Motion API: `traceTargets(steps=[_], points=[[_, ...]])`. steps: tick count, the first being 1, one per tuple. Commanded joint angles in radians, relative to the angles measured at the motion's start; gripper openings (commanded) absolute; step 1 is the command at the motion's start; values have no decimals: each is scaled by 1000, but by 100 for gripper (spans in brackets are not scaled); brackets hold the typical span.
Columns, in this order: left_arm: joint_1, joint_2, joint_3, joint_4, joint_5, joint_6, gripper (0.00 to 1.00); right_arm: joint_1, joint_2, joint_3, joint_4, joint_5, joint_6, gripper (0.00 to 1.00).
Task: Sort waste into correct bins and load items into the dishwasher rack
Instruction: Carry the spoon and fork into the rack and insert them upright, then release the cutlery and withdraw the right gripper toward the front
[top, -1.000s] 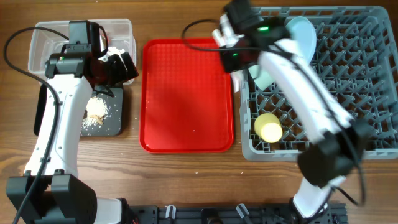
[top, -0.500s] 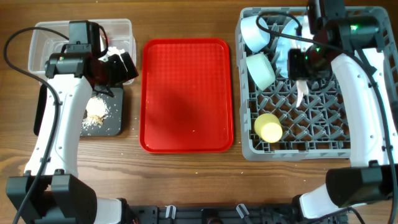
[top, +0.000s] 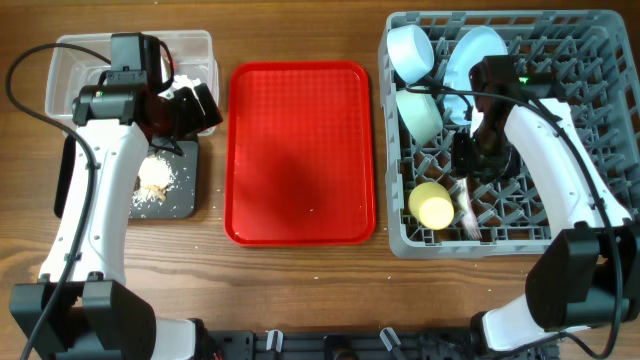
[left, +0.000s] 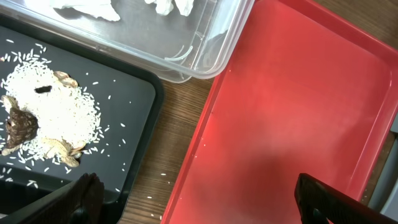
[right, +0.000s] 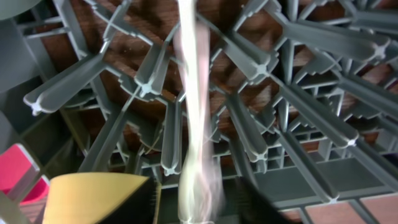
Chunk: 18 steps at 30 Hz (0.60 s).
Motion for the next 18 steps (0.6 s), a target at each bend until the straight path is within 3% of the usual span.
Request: traceTargets(steps=[1,6,16,17,18], points=[[3,-2,6,-1,-13,5,100,0,1,3,10,21,11,56],[3,-2,6,-1,-13,5,100,0,-8,77,-3,20,10,57],[3,-2,6,-1,-13,5,100,1,-169,515,-189,21,-70,62],[3,-2,6,-1,-13,5,100,1,-193,557,-205,20,-70,66],[3,-2,6,-1,-13,5,100,1,-211,584,-216,20,-69,92]])
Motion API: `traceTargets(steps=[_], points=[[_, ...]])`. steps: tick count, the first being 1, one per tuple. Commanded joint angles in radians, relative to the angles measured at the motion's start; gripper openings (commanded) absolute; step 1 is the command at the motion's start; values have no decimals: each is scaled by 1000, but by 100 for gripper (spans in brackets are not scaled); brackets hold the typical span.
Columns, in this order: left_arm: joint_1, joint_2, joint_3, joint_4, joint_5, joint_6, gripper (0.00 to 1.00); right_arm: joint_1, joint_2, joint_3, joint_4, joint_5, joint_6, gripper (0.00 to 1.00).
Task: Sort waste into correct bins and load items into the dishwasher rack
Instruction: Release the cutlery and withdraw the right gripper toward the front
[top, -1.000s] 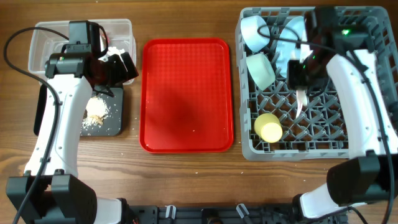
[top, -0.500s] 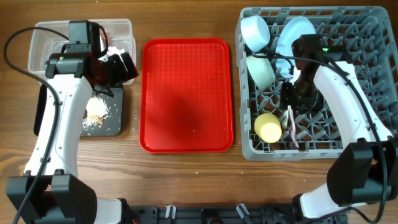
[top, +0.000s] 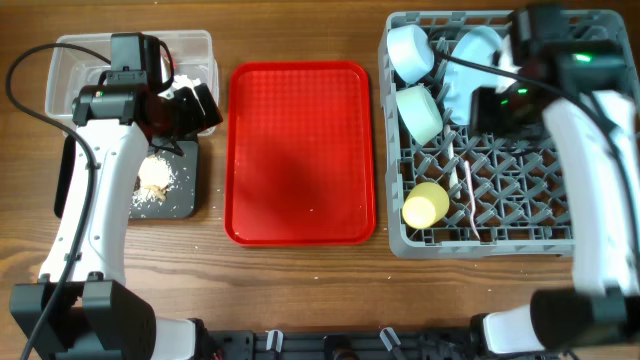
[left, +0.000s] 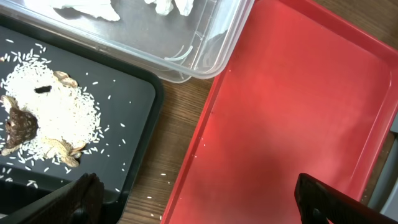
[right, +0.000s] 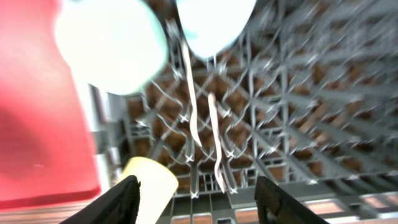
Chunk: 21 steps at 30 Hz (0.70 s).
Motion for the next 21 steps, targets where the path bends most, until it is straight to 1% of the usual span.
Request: traceTargets(steps=[1,5,9,13,15,18,21], points=[[3,-2,6,-1,-13,5,100,1,-135,163,-41,15,-21,100],[3,-2,6,-1,-13,5,100,1,-254,180,-7,-100,-14,100],[3,-2,6,-1,-13,5,100,1,-325,180,-8,-104,-14,100],[3,-2,6,-1,-13,5,100,1,-367,180,-9,-88,-92,100],[3,-2,6,-1,-13,5,100,1,-376,178,7,-68,-96,100],[3,-2,6,-1,-13,5,100,2,-378,152,77,-28,-72,100],[3,-2,6,-1,-13,5,100,2,-406,60,247,-29,-74,100]])
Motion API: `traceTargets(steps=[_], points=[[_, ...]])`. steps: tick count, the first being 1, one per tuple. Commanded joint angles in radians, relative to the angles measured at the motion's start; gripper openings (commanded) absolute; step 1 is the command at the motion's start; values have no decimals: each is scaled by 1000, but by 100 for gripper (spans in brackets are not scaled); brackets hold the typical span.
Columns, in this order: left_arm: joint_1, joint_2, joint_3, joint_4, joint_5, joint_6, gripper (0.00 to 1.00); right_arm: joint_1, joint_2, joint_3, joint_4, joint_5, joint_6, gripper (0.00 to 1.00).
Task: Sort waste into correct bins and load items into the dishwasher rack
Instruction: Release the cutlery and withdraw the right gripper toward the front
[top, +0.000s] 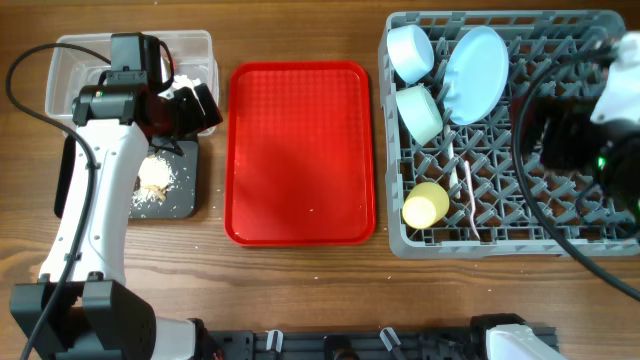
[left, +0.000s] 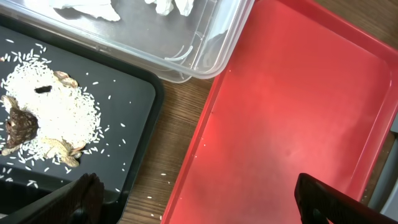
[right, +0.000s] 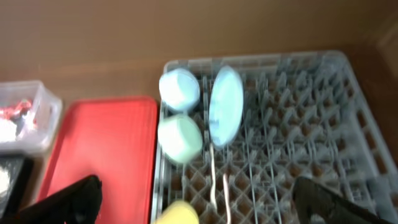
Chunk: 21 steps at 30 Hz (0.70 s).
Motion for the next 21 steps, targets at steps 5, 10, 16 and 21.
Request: traceTargets(steps=[5,10,16,21], points=[[3,-2,6,0,-13,5,100,2,-179,-434,533,10,-14,100],[3,-2,6,0,-13,5,100,2,-420,-898,928,-41,-11,100],[3,-2,6,0,-13,5,100,2,-726,-1421,1254,-38,31,100],[3,-2,6,0,-13,5,100,2,-932,-1732,1408,-38,99,100]])
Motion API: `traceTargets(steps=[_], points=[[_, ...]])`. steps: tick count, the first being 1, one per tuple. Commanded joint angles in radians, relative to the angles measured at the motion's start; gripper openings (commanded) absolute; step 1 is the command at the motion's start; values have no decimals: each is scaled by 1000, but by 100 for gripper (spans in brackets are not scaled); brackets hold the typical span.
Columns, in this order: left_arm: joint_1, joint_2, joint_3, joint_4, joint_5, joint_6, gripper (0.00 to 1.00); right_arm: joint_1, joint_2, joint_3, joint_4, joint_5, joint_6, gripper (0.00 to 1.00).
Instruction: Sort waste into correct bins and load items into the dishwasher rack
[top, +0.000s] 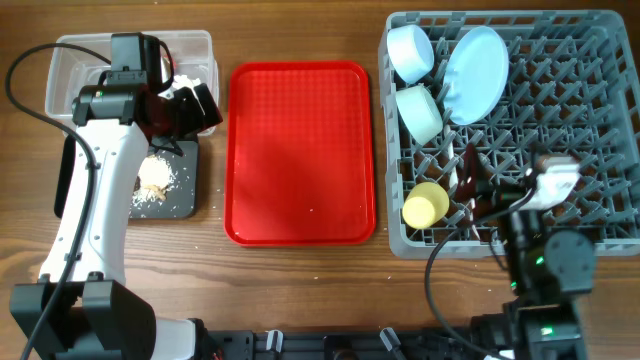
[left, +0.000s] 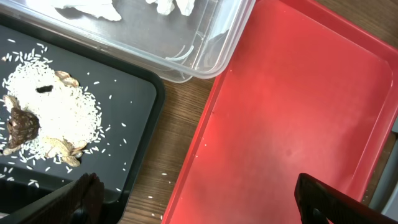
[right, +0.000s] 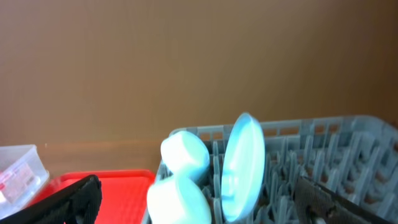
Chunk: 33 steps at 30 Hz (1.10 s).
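Observation:
The grey dishwasher rack (top: 395, 240) holds a light blue cup (top: 410, 50), a pale green cup (top: 420, 112), a blue plate (top: 475, 75) on edge and a yellow cup (top: 425, 205). White utensils (top: 456, 180) beside the yellow cup are mostly hidden by my right gripper (top: 470, 185), which hangs open and empty over the rack's front; that arm is folded at the table's front. Its wrist view looks level at the plate (right: 242, 165) and cups. My left gripper (top: 200, 105) is open and empty above the bins; in its wrist view the left gripper (left: 199, 199) spans the tray's edge.
A red tray (top: 300, 150) lies in the middle. At the left, a clear bin (top: 70, 60) holds white tissue, and a black tray (top: 185, 190) carries rice and food scraps (left: 53, 118). A brown wall (right: 199, 62) stands behind the rack.
The right arm was high at the rack's right edge, its camera looking down on rack and tray. Now it is folded low at the table's front, looking level across the rack. The left arm is unmoved.
First my right gripper was down in the rack beside the yellow cup with a white utensil between its fingers. Then it was open above the rack, with two utensils lying there. Then it was higher at the right, and now low at the front. The left arm stayed still.

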Motion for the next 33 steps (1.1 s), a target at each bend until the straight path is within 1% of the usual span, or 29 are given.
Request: traceTargets(steps=[1,5,7,11,13,17,33], points=[[3,-2,6,1,-9,5,100,2,-138,-178,57,-16,72,100],[3,-2,6,1,-9,5,100,2,-274,-310,68,-16,127,100],[3,-2,6,1,-9,5,100,2,-348,-369,68,-8,133,100],[3,-2,6,1,-9,5,100,2,-412,-393,13,-3,111,100],[3,-2,6,1,-9,5,100,2,-413,-393,13,-6,101,100],[3,-2,6,1,-9,5,100,2,-413,-393,14,-16,138,100],[3,-2,6,1,-9,5,100,2,-411,-393,14,-16,137,100]])
